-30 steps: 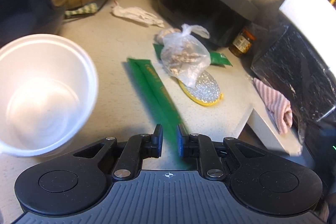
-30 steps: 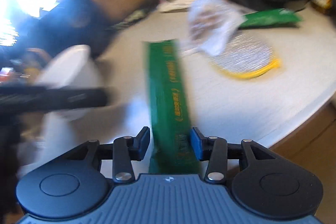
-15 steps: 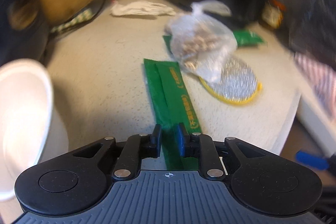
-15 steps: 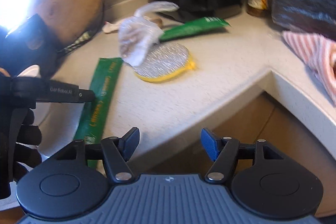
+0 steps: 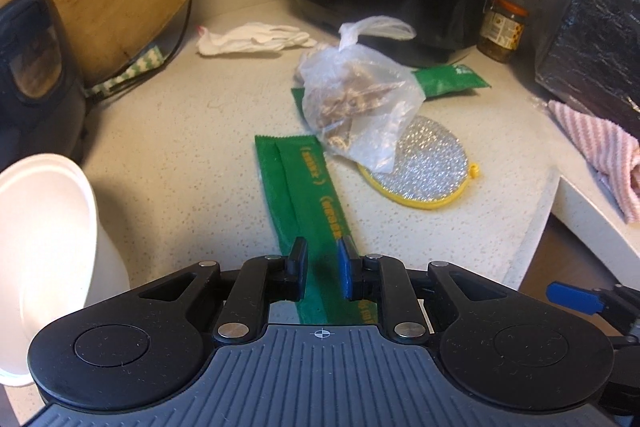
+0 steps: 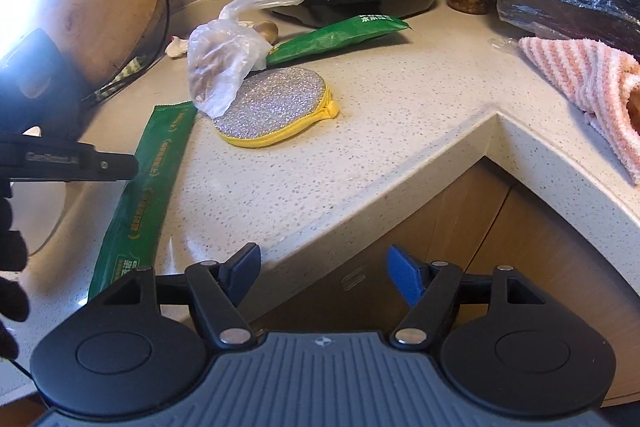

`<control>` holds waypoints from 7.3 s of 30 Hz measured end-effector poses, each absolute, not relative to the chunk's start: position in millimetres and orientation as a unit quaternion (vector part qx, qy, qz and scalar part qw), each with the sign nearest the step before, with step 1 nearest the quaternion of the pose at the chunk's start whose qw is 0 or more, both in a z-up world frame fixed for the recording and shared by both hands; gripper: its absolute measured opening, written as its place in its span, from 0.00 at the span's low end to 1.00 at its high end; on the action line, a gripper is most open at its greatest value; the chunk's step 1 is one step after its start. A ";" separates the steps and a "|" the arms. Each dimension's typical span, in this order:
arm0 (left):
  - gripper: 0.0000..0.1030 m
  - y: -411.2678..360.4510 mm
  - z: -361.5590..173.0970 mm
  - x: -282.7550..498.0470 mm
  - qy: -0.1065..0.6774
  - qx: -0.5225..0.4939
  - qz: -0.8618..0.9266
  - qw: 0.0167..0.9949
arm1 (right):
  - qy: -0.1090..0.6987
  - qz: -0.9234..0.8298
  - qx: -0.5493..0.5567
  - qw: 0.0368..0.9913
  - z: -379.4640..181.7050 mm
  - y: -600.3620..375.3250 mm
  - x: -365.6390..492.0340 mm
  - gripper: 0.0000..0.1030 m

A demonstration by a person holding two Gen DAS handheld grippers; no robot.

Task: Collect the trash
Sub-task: 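Lower the left gripper toward the long green wrapper, then close left gripper on green wrapper while right gripper grasps the clear plastic bag, then lift the green wrapper with left gripper while right gripper lifts the plastic bag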

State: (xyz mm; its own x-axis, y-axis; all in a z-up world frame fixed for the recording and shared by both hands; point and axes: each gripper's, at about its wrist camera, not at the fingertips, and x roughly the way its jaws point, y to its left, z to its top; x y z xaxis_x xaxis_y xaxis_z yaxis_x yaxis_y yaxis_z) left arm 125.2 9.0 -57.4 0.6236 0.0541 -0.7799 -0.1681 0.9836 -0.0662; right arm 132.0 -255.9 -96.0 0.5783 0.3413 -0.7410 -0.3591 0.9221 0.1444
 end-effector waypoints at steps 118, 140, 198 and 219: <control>0.09 -29.1 -52.1 80.0 0.345 0.013 -0.153 0.926 | 0.315 0.100 0.097 0.939 -17.5 -315.0 78.2 0.18; 0.13 26.7 -37.6 72.1 0.361 -0.085 -0.046 0.928 | 0.383 0.250 0.021 0.889 -82.0 -200.4 157.0 0.19; 0.40 -24.3 -84.5 103.3 0.446 0.025 -0.053 0.893 | 0.389 0.275 0.078 0.876 -102.9 -224.1 166.0 0.29; 0.46 -12.2 -86.6 110.8 0.443 0.015 -0.048 0.895 | 0.393 0.286 0.058 0.872 -93.9 -217.1 163.0 0.17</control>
